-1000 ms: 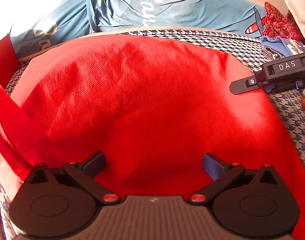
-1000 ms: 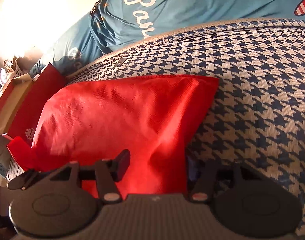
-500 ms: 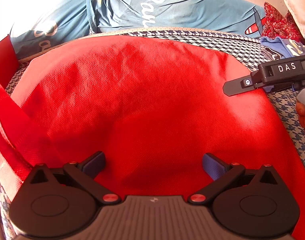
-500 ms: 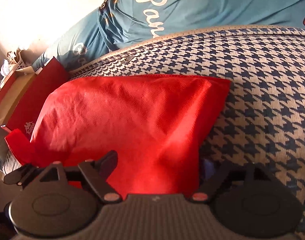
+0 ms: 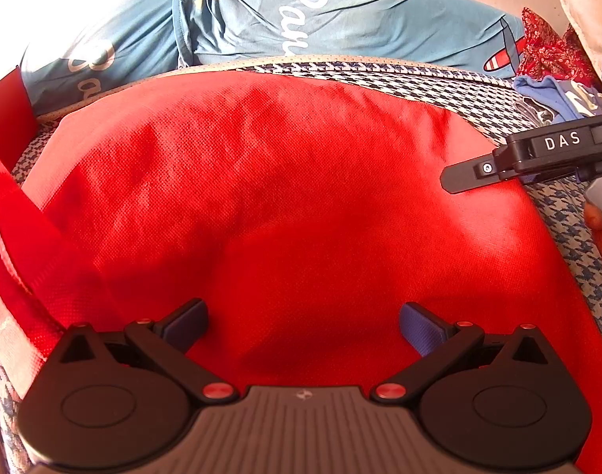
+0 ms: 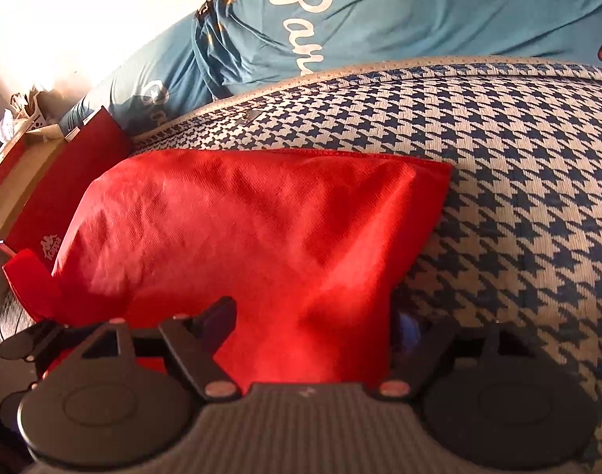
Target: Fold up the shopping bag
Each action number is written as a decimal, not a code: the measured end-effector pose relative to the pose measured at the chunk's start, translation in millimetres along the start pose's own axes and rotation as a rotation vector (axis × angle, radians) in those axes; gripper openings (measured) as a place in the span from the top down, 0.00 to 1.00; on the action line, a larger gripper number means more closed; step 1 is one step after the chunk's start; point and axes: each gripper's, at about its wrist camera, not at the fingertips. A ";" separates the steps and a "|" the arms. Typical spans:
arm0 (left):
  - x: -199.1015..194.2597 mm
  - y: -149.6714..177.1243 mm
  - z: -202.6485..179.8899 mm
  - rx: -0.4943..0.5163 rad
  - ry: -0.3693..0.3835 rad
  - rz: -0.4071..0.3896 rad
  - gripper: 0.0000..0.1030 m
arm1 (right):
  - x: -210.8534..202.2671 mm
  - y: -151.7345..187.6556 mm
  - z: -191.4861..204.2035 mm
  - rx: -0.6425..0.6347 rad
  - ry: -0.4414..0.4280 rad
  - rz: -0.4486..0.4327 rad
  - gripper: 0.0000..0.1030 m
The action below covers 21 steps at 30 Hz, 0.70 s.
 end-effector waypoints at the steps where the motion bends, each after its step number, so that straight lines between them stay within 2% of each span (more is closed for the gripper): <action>1: 0.0 0.0 -0.1 0.000 0.000 0.000 0.00 | 0.4 0.4 1.2 -0.010 0.003 0.000 0.23; 6: -0.3 0.6 0.8 0.000 -0.002 -0.002 0.00 | 1.4 -2.3 0.1 0.017 0.008 -0.011 0.27; 13: -0.4 0.3 0.9 0.002 -0.003 -0.005 0.00 | 7.4 -1.7 7.0 0.006 -0.006 -0.011 0.08; 21: -1.2 0.4 0.0 0.003 -0.004 -0.006 0.00 | 10.7 -1.0 9.0 0.015 -0.016 -0.012 0.00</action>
Point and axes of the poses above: each gripper's, at about its wrist camera, not at the fingertips, and x roughly the way its jaws point, z to its left, y to its underside, and after that the axes turned 13 degrees about -z, right-handed
